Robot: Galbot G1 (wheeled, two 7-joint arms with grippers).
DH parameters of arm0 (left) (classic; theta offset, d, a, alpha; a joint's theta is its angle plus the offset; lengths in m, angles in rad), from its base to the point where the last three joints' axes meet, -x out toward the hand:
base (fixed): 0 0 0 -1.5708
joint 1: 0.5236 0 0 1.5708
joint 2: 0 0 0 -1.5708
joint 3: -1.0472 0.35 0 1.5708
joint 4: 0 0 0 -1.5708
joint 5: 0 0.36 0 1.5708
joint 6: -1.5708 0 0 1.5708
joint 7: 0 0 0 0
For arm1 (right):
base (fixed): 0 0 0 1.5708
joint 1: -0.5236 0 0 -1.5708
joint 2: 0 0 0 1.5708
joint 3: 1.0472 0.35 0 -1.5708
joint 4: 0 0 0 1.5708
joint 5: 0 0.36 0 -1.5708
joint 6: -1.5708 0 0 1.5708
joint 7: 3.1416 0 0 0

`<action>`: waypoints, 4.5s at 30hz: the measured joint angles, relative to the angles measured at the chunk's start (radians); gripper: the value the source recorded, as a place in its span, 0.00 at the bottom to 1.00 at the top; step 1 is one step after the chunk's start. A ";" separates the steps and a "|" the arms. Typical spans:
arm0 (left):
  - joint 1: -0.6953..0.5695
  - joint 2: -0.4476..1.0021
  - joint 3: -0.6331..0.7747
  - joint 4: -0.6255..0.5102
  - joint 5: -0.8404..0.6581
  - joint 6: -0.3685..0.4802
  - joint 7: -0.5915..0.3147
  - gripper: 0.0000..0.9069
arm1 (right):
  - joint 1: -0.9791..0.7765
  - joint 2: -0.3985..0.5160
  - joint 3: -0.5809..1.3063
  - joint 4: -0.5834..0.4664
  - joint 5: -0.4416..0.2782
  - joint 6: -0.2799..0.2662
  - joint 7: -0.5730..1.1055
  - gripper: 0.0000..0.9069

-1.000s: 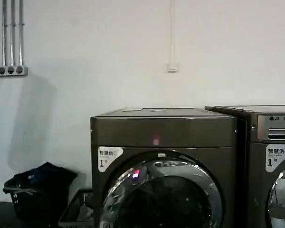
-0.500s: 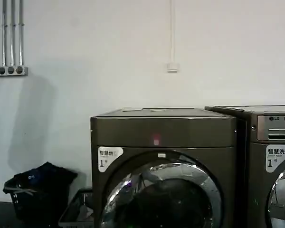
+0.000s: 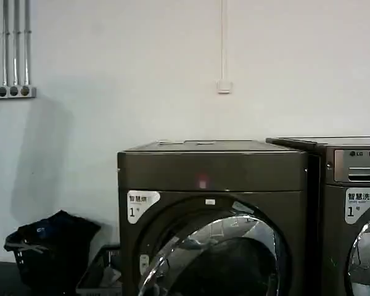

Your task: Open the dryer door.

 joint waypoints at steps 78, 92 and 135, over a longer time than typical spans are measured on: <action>-0.707 0.075 0.696 0.409 -0.149 -0.151 0.196 1.00 | -1.740 0.100 2.103 0.599 -0.391 -0.029 0.680 1.00; -0.684 0.082 0.727 0.358 -0.191 -0.162 0.200 1.00 | -1.747 0.317 2.443 0.605 -0.437 0.025 0.736 1.00; -0.805 0.049 1.037 0.175 -0.199 -0.175 0.170 1.00 | -1.777 0.479 3.086 0.303 -0.399 -0.054 0.884 1.00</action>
